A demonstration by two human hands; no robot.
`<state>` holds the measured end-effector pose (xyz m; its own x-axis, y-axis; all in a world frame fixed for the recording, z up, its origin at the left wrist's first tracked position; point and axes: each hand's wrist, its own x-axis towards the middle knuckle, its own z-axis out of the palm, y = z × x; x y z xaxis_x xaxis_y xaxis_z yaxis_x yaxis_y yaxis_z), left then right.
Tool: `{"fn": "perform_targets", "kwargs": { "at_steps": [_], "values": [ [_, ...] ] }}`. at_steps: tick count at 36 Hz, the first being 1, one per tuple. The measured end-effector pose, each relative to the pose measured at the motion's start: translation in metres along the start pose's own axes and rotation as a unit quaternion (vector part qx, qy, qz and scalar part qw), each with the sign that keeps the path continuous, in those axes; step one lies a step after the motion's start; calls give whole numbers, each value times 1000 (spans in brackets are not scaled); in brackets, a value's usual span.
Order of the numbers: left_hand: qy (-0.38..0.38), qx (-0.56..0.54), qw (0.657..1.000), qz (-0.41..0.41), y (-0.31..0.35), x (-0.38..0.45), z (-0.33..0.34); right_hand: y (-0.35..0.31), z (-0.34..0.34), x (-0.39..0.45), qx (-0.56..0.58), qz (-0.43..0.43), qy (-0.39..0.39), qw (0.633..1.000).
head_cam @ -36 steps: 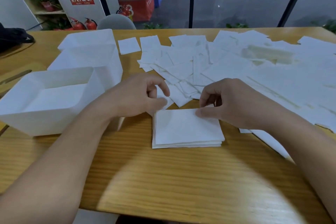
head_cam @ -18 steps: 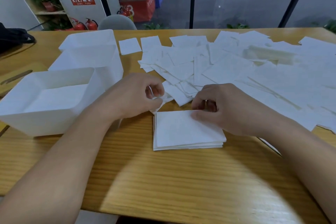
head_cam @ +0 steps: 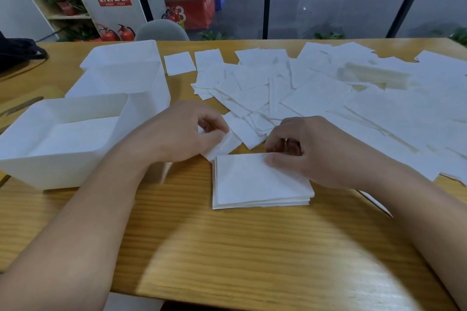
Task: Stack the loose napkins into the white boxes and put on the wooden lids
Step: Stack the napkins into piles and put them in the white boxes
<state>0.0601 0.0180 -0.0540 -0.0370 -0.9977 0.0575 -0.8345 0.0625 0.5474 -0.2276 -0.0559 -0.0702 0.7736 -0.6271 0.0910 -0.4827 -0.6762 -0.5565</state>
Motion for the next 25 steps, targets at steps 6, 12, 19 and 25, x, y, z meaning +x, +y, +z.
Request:
{"fn": "perform_targets", "kwargs": {
  "at_steps": [6,12,19,25],
  "values": [
    [-30,22,999,13,-2,-1,0,0,0,0,3,0,-1,1000],
    [1,32,999,21,-5,-1,1,0,1,0,0,-3,-1,1000],
    [30,89,996,10,0,-1,2,0,0,0,-8,-8,-2,1000],
    [46,92,995,14,5,0,5,0,1,0,-16,-10,7,1000]
  ]
}}
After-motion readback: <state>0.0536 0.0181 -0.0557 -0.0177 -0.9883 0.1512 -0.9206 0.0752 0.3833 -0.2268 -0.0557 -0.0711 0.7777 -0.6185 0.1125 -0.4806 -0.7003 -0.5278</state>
